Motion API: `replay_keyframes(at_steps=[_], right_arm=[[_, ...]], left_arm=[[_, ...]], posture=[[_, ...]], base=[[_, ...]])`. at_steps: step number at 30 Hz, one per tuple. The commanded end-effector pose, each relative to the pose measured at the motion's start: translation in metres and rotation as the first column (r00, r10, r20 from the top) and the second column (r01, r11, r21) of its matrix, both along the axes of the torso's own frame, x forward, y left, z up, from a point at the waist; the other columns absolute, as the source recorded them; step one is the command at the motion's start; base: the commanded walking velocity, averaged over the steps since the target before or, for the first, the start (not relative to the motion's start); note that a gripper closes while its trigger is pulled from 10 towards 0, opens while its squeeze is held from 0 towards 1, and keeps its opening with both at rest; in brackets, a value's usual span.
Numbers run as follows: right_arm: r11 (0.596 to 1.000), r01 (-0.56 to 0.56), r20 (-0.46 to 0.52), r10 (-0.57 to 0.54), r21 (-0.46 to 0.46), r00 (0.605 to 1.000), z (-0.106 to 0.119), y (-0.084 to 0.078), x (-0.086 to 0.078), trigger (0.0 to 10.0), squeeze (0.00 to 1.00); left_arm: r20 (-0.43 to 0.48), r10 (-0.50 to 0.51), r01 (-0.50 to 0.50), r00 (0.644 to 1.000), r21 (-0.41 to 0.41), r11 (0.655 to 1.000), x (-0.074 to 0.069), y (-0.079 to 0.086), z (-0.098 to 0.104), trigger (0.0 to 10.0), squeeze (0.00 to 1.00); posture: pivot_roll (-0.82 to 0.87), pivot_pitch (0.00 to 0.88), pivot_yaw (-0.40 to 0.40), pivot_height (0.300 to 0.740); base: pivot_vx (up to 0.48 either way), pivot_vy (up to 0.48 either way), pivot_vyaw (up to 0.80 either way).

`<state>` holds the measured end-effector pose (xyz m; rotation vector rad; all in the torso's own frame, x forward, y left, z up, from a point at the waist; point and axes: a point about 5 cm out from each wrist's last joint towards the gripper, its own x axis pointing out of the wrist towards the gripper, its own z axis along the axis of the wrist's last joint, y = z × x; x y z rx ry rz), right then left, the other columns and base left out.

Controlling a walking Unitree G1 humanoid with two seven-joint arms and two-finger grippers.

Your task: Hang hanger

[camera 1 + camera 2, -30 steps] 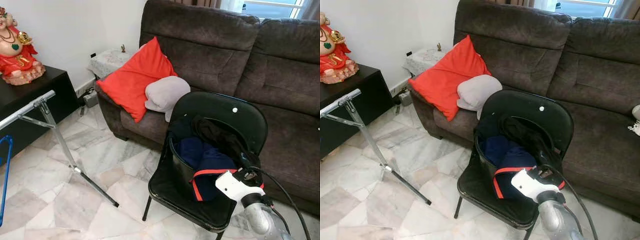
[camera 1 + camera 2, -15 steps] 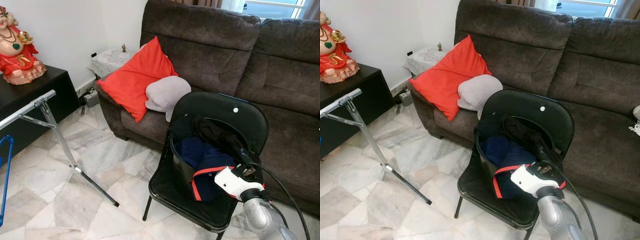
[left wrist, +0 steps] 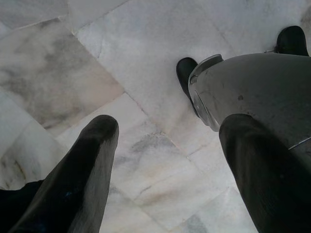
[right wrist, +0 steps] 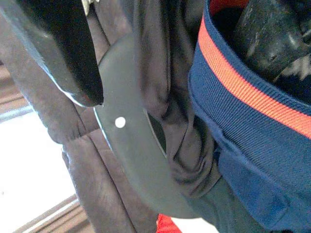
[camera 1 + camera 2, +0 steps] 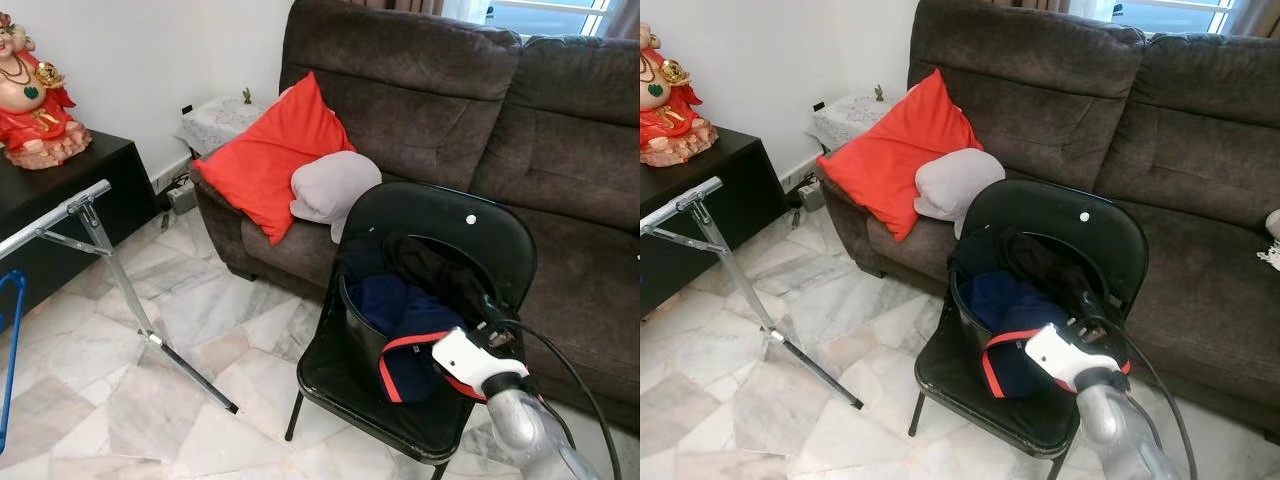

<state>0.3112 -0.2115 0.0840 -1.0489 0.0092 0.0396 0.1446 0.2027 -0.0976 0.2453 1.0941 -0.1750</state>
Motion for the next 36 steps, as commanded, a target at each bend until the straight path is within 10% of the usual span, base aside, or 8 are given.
replay_keyframes(at_steps=[1, 22, 36], right_arm=[[1.000, -0.019, -0.019, 0.018, -0.022, 1.000, -0.002, 0.000, 0.001, 10.0, 0.00], [0.983, -0.182, -0.154, 0.174, -0.035, 0.972, -0.017, 0.017, 0.007, 10.0, 0.00], [0.978, -0.185, -0.010, 0.185, -0.094, 0.983, 0.003, 0.019, 0.009, 10.0, 0.00]], left_arm=[[-0.044, -0.007, 0.006, 0.999, -0.020, 1.000, -0.010, -0.006, -0.005, 10.0, 0.00], [-0.043, -0.008, 0.007, 0.999, -0.018, 1.000, -0.011, -0.006, -0.005, 10.0, 0.00], [-0.046, -0.005, 0.004, 0.999, -0.020, 1.000, -0.011, -0.006, -0.005, 10.0, 0.00]], posture=[[0.00, 0.069, 0.041, 0.740], [0.01, 0.064, 0.045, 0.740], [0.01, 0.072, 0.042, 0.740]], base=[[0.000, 0.000, 0.00], [0.000, 0.000, 0.00], [0.000, 0.000, 0.00]])
